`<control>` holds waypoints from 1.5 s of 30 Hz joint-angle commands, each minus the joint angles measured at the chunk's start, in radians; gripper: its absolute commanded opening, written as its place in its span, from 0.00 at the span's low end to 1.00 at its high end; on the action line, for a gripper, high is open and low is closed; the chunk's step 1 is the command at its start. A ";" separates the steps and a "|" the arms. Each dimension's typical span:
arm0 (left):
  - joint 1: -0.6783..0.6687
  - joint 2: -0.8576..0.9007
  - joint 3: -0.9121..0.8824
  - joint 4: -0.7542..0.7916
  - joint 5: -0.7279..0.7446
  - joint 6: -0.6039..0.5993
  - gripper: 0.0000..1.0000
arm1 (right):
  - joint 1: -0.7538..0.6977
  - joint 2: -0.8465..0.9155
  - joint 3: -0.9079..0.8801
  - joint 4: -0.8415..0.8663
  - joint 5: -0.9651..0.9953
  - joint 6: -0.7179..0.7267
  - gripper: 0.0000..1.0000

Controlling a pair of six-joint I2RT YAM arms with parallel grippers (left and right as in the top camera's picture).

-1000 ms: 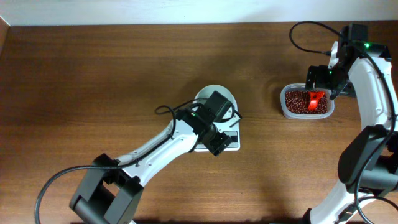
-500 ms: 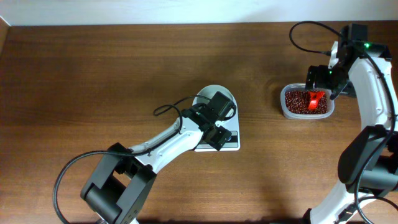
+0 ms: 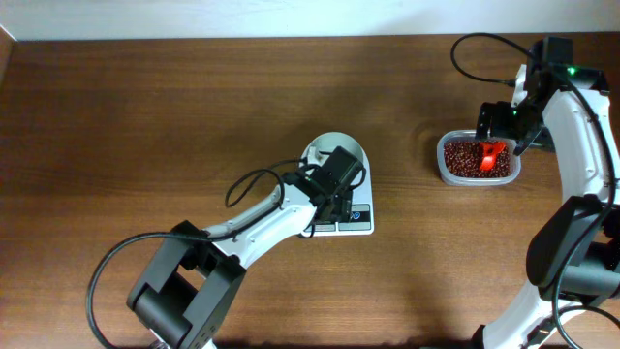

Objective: Scoop item into bowl and weigh 50g on scale

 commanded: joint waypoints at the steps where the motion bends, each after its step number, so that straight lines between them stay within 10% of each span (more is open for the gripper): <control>1: 0.000 0.012 -0.017 0.007 -0.031 -0.030 0.99 | -0.005 0.002 0.015 0.000 -0.002 0.005 0.99; 13: -0.001 0.012 -0.031 0.032 0.129 0.053 0.99 | -0.005 0.002 0.015 0.000 -0.002 0.005 0.99; 45: -0.105 0.064 0.018 -0.014 -0.124 0.122 0.99 | -0.005 0.002 0.015 0.000 -0.002 0.005 0.99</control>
